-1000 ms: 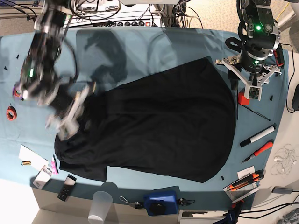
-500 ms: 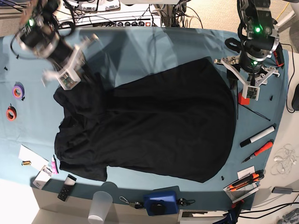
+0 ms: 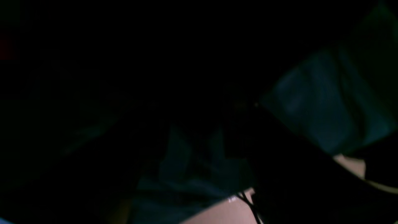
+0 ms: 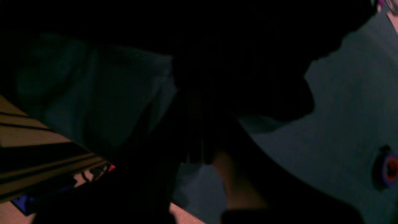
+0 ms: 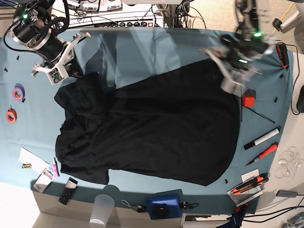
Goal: Layout the t-shirt on the table in an organized manner, then fold the t-shirt properly
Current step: 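Grasp the shirt's hem corners with both grippers and pull them apart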
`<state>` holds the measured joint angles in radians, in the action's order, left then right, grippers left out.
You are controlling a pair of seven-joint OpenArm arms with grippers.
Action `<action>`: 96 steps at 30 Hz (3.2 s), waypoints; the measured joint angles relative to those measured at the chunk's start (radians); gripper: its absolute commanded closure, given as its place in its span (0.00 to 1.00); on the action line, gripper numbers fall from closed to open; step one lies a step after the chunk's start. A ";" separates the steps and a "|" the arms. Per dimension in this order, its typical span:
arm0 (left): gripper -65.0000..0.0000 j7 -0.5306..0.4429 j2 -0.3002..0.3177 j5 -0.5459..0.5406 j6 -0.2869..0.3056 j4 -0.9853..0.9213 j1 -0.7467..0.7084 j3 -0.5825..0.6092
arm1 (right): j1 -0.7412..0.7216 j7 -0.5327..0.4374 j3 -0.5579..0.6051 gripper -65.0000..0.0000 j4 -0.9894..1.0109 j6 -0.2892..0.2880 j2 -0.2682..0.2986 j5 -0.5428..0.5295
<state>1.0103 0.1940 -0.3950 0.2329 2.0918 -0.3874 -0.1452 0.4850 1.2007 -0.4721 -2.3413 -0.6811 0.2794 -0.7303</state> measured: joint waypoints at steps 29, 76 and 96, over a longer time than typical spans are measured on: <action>1.00 -0.010 -0.052 0.220 -0.115 -0.138 0.053 -0.112 | 0.090 0.140 -0.215 1.00 0.000 0.046 0.000 0.105; 1.00 0.149 0.059 -0.326 0.053 -0.126 0.076 -0.535 | 0.039 0.150 -0.358 1.00 0.054 -0.023 0.000 -0.185; 1.00 -0.086 0.062 -0.049 -0.077 -0.280 0.283 -0.298 | -0.394 0.131 -0.218 1.00 0.572 -0.016 0.085 -0.083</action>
<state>0.9245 0.2558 -0.4438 0.1555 1.8122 -0.1047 -0.4435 0.0914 1.3319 -0.6903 -1.7691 -0.6975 0.3645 -0.8131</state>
